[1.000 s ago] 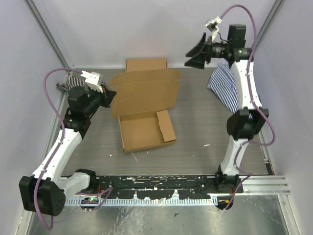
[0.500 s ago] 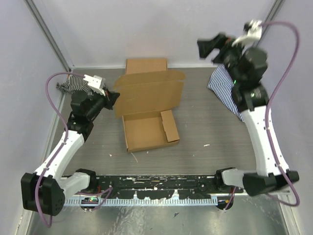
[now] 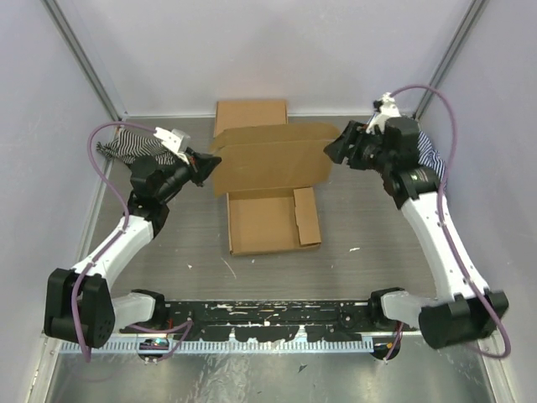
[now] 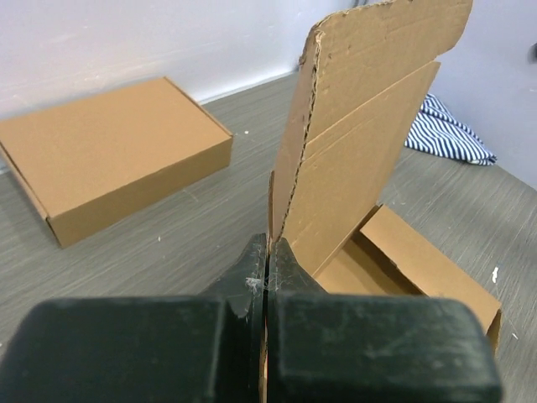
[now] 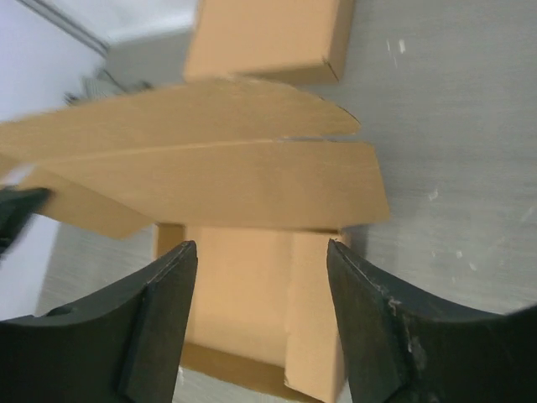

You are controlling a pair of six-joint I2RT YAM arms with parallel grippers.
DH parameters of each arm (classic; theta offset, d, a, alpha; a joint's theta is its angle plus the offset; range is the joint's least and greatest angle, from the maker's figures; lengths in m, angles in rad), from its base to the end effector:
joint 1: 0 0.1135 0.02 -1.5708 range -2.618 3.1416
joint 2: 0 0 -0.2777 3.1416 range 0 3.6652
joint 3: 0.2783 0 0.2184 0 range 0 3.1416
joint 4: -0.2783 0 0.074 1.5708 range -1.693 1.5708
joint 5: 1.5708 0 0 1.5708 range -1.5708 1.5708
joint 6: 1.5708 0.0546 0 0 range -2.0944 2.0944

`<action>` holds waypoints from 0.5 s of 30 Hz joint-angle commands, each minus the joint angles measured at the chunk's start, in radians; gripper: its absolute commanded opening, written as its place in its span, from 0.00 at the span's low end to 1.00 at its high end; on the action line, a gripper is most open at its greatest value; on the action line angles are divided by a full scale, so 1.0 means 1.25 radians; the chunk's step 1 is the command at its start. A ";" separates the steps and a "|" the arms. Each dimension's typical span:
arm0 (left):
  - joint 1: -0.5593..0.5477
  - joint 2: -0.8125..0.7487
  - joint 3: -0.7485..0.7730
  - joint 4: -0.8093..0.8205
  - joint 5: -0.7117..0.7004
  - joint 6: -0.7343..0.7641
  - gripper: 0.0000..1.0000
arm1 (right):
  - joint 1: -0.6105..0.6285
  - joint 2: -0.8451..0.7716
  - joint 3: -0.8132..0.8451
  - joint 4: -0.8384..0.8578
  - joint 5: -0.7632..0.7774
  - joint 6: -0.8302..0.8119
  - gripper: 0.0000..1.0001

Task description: Fold the paper box

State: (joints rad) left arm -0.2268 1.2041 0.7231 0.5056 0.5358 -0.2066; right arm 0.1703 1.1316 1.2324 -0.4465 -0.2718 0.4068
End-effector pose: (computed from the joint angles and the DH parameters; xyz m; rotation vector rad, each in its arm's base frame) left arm 0.2425 -0.0846 0.3317 0.4487 1.5351 -0.7520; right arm 0.2182 0.0524 0.4028 0.0440 1.9566 0.6449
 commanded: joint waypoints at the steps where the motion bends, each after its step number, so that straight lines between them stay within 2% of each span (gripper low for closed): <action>1: -0.012 0.001 -0.007 0.104 0.031 -0.003 0.00 | 0.062 0.134 -0.044 -0.216 0.027 -0.060 0.73; 3: -0.013 -0.002 -0.008 0.103 0.031 -0.002 0.00 | 0.133 0.135 -0.091 -0.185 0.098 -0.041 0.84; 5: -0.015 -0.006 -0.010 0.099 0.025 0.000 0.00 | 0.177 0.144 -0.115 -0.166 0.143 -0.025 0.86; 12: -0.023 0.008 -0.013 0.096 0.016 0.002 0.00 | 0.211 0.177 -0.181 -0.132 0.273 0.000 0.83; 15: -0.027 0.016 -0.015 0.097 0.011 0.003 0.00 | 0.213 0.189 -0.198 -0.110 0.274 -0.001 0.80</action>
State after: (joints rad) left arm -0.2520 1.2095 0.7155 0.5674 0.5556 -0.2100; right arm 0.4366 1.3746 1.0023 -0.6476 -0.0166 0.3882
